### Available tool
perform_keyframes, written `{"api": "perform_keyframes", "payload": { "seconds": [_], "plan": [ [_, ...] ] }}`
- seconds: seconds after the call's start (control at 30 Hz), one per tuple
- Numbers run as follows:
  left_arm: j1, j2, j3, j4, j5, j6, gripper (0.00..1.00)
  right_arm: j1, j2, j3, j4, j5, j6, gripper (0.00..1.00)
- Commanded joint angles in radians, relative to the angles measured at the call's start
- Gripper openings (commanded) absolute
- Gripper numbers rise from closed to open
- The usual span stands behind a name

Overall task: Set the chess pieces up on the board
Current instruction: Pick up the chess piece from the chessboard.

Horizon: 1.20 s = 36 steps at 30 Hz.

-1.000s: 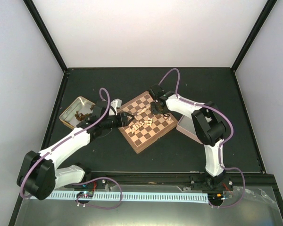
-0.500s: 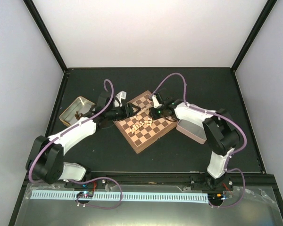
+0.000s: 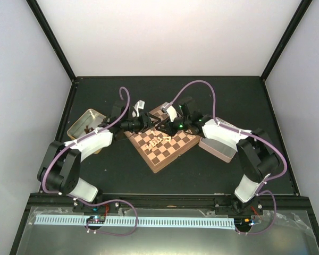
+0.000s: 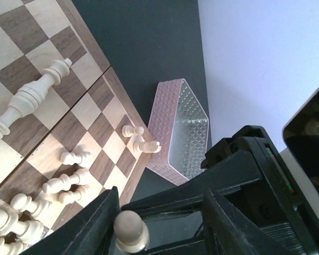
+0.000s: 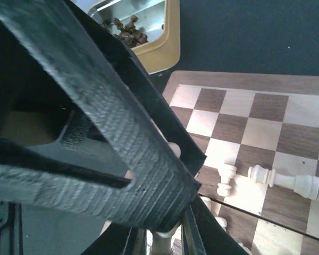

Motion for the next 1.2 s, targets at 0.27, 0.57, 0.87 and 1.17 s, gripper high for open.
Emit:
{"api": "perform_keyframes", "payload": {
  "seconds": [0.27,0.57,0.87,1.17],
  "plan": [
    [0.017,0.037,-0.051,0.18,0.052,-0.067,0.06,0.001,0.004,-0.004,0.064,-0.032,0.024,0.19],
    [0.017,0.026,-0.052,0.198,0.042,-0.107,0.02,-0.026,-0.071,-0.097,0.212,-0.04,0.342,0.57],
    [0.017,-0.025,-0.077,0.324,0.082,-0.346,0.02,-0.032,-0.168,-0.363,0.813,-0.084,0.98,0.66],
    [0.017,-0.041,-0.118,0.471,0.081,-0.549,0.02,-0.031,-0.166,-0.41,0.965,-0.055,1.212,0.44]
  ]
}}
